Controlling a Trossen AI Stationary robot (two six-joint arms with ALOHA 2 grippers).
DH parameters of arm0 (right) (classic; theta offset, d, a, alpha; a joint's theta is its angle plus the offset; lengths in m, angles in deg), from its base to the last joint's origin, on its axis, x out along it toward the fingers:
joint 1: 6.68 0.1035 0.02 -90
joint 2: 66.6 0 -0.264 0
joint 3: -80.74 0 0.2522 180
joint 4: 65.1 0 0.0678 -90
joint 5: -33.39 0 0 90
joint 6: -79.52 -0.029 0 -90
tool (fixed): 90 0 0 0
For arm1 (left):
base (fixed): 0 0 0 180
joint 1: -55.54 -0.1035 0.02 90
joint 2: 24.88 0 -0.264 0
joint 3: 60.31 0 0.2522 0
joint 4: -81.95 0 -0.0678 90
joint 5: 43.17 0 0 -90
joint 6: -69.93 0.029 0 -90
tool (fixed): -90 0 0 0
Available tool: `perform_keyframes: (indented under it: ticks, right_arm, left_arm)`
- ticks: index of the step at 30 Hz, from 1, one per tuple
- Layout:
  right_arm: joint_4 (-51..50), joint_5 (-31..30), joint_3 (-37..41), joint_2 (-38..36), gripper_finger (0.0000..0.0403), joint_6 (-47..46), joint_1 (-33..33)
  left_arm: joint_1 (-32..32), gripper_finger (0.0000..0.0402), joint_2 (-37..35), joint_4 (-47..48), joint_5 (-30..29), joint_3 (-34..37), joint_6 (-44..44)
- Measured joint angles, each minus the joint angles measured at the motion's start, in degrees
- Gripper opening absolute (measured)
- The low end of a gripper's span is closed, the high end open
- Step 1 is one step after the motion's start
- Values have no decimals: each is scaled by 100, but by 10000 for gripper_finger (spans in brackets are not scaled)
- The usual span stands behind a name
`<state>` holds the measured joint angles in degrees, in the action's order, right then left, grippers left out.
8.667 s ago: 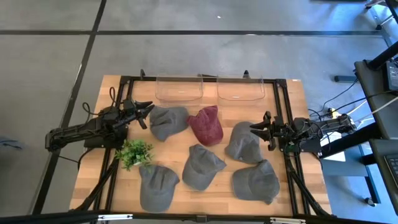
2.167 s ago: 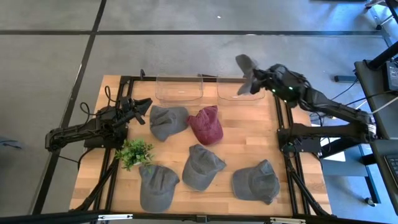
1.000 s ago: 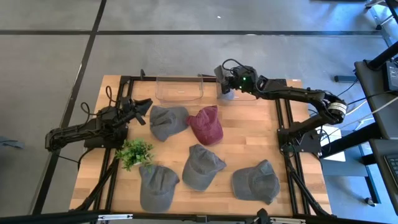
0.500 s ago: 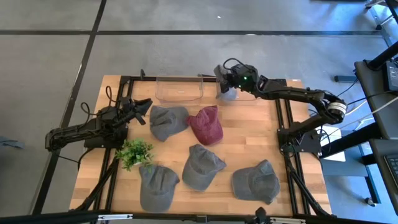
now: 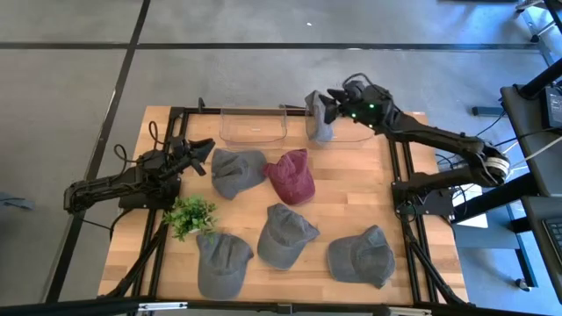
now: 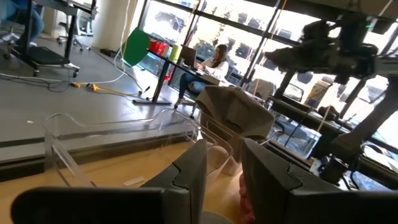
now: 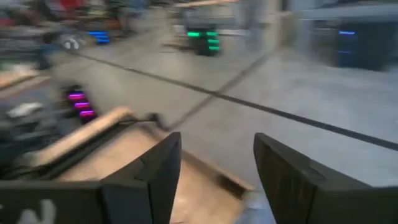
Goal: Pick & Place hat
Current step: Put the gray cap into the right transparent bin
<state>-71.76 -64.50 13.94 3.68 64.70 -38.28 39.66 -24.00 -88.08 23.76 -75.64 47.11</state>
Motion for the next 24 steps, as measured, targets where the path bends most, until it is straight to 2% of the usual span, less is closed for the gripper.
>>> perform_keyframes:
  ticks: [5,8,15,19,24]
  right_arm:
    - [-181,2145,0,-442,198,283,385]
    - [-776,2872,-2,-577,194,-316,809]
    - [-3268,3051,-2,-632,181,-2101,2185]
    - [-4301,2934,-2,-630,174,-3864,3068]
    - [-4800,2900,-2,-632,169,-6234,4256]
  left_arm:
    - [0,95,0,0,-26,0,1]
    - [0,95,0,0,-20,0,-2]
    - [2,95,0,51,6,0,-2]
    - [0,95,0,105,-43,0,0]
    - [1,95,0,105,-118,0,0]
